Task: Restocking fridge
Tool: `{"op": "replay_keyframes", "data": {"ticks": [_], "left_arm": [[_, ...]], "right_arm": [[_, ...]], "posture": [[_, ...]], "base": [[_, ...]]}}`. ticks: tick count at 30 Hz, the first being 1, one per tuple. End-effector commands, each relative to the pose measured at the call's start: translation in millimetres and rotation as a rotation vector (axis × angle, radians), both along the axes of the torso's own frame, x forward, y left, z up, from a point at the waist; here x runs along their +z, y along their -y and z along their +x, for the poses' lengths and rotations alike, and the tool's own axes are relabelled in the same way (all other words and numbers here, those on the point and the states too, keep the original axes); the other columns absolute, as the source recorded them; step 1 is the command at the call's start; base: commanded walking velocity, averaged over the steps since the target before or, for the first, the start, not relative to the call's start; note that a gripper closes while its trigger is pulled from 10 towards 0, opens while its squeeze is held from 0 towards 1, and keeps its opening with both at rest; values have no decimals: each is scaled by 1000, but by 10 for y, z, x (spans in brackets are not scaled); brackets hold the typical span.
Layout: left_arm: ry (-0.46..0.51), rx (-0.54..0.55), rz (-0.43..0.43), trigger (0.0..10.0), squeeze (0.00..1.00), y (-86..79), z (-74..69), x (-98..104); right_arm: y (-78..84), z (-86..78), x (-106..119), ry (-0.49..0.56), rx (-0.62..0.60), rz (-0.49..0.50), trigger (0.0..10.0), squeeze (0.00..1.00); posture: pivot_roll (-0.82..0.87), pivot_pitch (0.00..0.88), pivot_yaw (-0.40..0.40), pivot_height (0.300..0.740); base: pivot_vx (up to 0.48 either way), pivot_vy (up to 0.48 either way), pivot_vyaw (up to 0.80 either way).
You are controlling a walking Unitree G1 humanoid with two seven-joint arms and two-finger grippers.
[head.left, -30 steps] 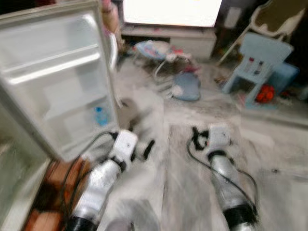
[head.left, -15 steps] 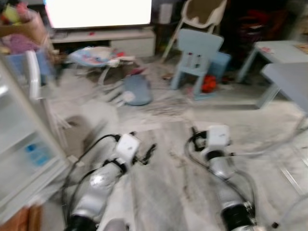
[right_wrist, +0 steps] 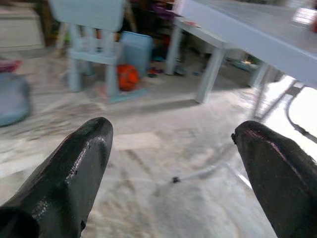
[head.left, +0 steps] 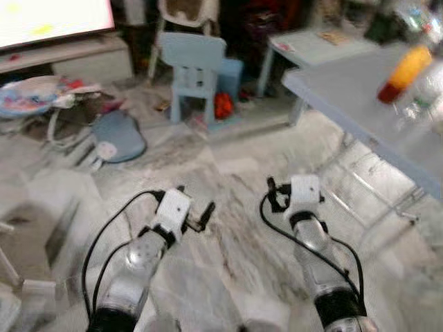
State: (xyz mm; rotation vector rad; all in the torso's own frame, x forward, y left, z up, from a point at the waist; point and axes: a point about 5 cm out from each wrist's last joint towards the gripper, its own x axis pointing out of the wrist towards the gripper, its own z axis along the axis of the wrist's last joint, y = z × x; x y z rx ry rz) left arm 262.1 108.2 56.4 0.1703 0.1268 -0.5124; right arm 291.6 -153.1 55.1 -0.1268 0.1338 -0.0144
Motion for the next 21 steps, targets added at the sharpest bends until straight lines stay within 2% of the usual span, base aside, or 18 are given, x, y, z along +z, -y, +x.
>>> {"op": "replay_keyframes", "data": {"ticks": [1, 7, 13, 19, 21], "left_arm": [[4, -17, -8, 10000, 0, 45, -22, 29], [4, -16, 2, 10000, 0, 20, -46, 3], [1, -38, -14, 10000, 0, 115, -25, 38], [2, -48, -14, 10000, 0, 133, -25, 42], [-4, -43, -16, 10000, 0, 126, -18, 32]], "right_arm": [[84, 23, 56, 23, -20, -15, 10000, 0], [72, 10, 45, 22, -15, -17, 10000, 0], [45, 23, 56, 27, -16, -16, 10000, 0], [54, 29, 56, 27, -26, -14, 10000, 0], [56, 30, 44, 19, -32, -21, 10000, 0]], "posture": [[74, 60, -23, 740], [71, 59, -24, 740], [67, 50, -17, 740], [65, 47, -13, 740], [65, 47, -15, 740]], "base": [[472, 0, 0], [477, 0, 0], [480, 0, 0], [441, 0, 0], [384, 0, -800]]}}
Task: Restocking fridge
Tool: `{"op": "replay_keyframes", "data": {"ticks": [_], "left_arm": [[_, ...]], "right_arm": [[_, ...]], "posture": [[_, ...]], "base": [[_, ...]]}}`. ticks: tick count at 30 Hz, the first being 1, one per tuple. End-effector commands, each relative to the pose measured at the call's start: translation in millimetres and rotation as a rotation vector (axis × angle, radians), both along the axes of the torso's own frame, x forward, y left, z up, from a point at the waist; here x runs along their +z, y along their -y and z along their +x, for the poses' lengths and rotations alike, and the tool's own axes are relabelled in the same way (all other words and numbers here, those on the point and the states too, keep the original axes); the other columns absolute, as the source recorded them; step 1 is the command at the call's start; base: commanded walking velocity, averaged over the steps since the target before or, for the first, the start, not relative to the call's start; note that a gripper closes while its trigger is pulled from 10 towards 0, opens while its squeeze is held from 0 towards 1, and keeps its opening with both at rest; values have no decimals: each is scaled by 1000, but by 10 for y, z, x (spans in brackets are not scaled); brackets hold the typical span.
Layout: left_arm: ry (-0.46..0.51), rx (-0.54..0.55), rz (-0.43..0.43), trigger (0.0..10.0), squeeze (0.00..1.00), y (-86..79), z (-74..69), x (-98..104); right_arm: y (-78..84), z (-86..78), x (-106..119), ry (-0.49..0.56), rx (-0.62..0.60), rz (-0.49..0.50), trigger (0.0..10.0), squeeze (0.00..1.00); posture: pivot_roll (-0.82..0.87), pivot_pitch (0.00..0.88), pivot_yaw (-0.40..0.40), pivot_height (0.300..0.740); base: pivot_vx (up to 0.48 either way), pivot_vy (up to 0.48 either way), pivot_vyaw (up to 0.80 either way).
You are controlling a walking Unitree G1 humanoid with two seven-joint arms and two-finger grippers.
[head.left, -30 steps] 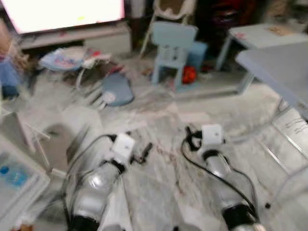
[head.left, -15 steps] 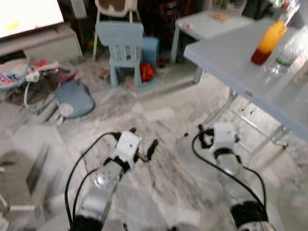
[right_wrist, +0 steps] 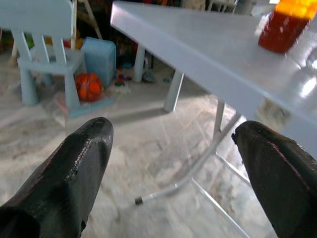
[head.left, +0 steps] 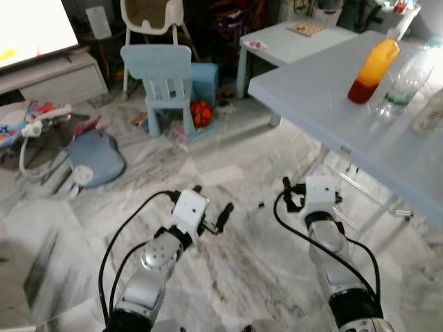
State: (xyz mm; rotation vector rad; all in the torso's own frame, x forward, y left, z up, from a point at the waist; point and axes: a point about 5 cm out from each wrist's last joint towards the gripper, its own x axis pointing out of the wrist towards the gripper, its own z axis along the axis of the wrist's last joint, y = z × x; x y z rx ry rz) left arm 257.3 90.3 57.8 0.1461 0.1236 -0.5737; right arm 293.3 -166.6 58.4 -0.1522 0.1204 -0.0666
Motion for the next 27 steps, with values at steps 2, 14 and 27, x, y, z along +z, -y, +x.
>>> {"op": "replay_keyframes", "data": {"ticks": [2, 14, 27], "left_arm": [[9, 31, 27, 10000, 0, -63, 34, 11], [81, 177, -30, 10000, 0, -198, 79, 97], [83, 285, -121, 10000, 0, -340, 215, 187]], "right_arm": [[-83, 10, 11, 5, 19, 9, 10000, 0], [-140, 34, 87, 52, 44, -10, 10000, 0], [-40, 76, 218, 120, -3, -35, 10000, 0]], "posture": [[66, 48, -15, 740], [65, 54, -17, 740], [68, 42, -21, 740]], "base": [[0, 0, -800], [127, 49, -109], [426, 85, -222]]}}
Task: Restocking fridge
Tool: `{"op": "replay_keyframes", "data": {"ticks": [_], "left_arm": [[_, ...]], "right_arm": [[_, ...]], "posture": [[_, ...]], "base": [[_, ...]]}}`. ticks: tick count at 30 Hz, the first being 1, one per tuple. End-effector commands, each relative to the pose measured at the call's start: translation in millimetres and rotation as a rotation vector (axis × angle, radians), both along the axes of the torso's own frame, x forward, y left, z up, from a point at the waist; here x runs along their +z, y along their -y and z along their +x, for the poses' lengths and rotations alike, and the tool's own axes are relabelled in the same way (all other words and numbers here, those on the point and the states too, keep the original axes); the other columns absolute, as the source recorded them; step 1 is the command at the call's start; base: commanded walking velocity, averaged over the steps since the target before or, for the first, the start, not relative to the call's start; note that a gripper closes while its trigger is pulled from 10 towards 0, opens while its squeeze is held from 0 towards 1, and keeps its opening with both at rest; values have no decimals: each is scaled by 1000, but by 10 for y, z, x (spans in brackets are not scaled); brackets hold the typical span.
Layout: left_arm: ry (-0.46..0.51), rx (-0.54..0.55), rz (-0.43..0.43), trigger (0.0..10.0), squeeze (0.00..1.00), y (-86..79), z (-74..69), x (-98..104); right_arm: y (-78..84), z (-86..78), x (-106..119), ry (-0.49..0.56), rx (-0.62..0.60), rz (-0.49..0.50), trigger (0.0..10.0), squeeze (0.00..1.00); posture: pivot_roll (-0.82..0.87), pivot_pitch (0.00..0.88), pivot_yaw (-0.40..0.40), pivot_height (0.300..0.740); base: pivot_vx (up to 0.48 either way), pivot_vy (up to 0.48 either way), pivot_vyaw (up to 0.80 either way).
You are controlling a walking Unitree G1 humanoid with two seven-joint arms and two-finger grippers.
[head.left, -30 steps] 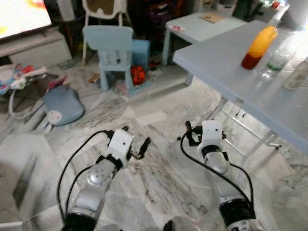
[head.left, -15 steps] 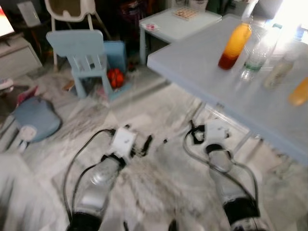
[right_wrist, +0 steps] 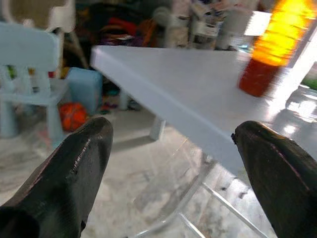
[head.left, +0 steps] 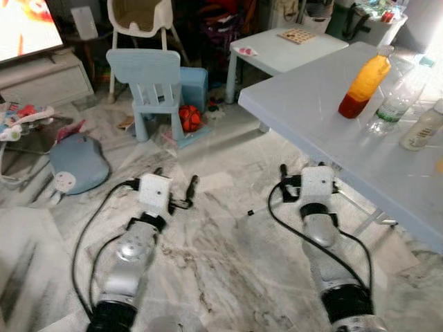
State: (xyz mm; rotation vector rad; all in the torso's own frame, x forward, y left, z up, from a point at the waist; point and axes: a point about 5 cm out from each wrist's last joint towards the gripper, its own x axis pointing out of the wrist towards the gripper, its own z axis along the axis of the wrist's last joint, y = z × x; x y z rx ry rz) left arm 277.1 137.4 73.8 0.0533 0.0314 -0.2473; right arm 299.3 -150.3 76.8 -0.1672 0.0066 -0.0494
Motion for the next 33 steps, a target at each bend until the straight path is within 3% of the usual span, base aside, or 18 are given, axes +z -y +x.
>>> {"op": "replay_keyframes", "data": {"ticks": [1, 10, 17, 20, 33], "left_arm": [[-11, -28, -30, 10000, 0, 126, 20, 16], [15, -67, -6, 10000, 0, 149, -18, 2], [7, -35, -40, 10000, 0, 109, 28, 39], [19, -26, -86, 10000, 0, 103, 38, 70], [60, -30, -66, 10000, 0, 109, 42, 123]], "right_arm": [[124, 21, 42, 12, -32, -16, 10000, 0], [102, 46, 100, 34, -35, -27, 10000, 0], [71, 62, 137, 54, -28, -25, 10000, 0], [68, 66, 143, 58, -22, -31, 10000, 0], [15, 45, 135, 68, 3, -60, 10000, 0]], "posture": [[67, 43, -23, 740], [68, 41, -23, 740], [70, 41, -20, 740], [70, 42, -20, 740], [73, 47, -15, 740]], "base": [[371, 304, -731], [321, 356, -517], [374, 299, -702], [333, 345, 0], [292, 381, 0]]}}
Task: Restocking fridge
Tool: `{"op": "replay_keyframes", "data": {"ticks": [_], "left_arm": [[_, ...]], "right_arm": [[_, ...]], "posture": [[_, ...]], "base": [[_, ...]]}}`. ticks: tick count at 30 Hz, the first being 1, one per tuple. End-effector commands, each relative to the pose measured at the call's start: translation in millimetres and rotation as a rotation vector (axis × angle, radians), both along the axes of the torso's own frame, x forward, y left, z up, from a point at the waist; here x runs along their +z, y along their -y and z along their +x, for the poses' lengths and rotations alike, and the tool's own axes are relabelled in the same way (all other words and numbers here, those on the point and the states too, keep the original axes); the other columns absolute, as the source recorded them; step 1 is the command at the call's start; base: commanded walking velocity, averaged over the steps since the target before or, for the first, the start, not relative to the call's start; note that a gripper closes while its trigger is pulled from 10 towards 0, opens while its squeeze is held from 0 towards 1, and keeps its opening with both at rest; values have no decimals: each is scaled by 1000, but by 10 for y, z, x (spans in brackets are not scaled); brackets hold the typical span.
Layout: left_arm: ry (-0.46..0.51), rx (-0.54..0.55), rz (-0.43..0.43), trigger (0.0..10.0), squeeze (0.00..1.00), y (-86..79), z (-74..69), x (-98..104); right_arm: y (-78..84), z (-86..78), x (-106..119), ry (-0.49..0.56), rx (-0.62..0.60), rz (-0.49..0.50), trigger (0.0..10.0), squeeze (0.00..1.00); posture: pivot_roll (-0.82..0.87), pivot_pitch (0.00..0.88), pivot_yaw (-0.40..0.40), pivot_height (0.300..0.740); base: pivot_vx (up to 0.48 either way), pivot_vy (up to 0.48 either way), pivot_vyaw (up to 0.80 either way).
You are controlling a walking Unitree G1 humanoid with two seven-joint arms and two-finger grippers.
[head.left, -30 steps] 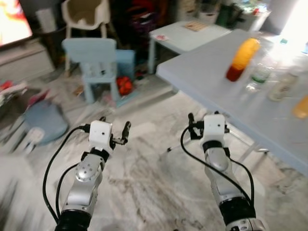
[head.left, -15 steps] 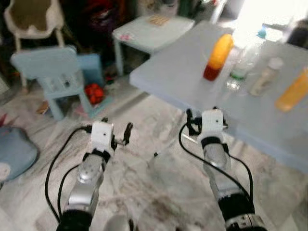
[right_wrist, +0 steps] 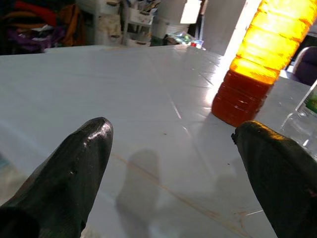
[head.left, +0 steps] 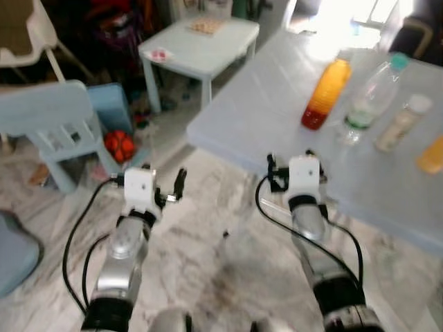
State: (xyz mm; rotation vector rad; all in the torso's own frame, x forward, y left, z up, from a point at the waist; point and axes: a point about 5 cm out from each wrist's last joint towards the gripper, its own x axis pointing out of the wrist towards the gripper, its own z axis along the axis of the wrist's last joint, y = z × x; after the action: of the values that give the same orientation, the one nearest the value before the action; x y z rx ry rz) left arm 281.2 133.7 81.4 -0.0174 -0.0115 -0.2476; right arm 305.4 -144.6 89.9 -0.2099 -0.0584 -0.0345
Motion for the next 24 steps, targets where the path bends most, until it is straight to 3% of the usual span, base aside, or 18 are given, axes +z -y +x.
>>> {"op": "replay_keyframes", "data": {"ticks": [1, 5, 15, 18, 24], "left_arm": [[33, -32, 8, 10000, 0, 80, 1, 55], [36, -33, 6, 10000, 0, 88, 1, 63], [40, -28, -5, 10000, 0, 90, -12, 72], [43, -34, -7, 10000, 0, 101, -18, 72], [47, -50, -18, 10000, 0, 108, -28, 86]], "right_arm": [[70, -13, 8, 8, -15, -18, 10000, 0], [58, -7, 36, 24, -3, -36, 10000, 0], [4, 39, 156, 88, 14, -80, 10000, 0], [42, 109, 223, 101, -14, -65, 10000, 0], [54, 99, 244, 112, -9, -58, 10000, 0]], "posture": [[73, 47, -17, 740], [72, 47, -19, 740], [73, 51, -22, 740], [75, 52, -21, 740], [73, 55, -20, 740]], "base": [[334, 345, 0], [373, 70, 0], [0, 0, 0], [0, 0, -800], [0, 0, -744]]}}
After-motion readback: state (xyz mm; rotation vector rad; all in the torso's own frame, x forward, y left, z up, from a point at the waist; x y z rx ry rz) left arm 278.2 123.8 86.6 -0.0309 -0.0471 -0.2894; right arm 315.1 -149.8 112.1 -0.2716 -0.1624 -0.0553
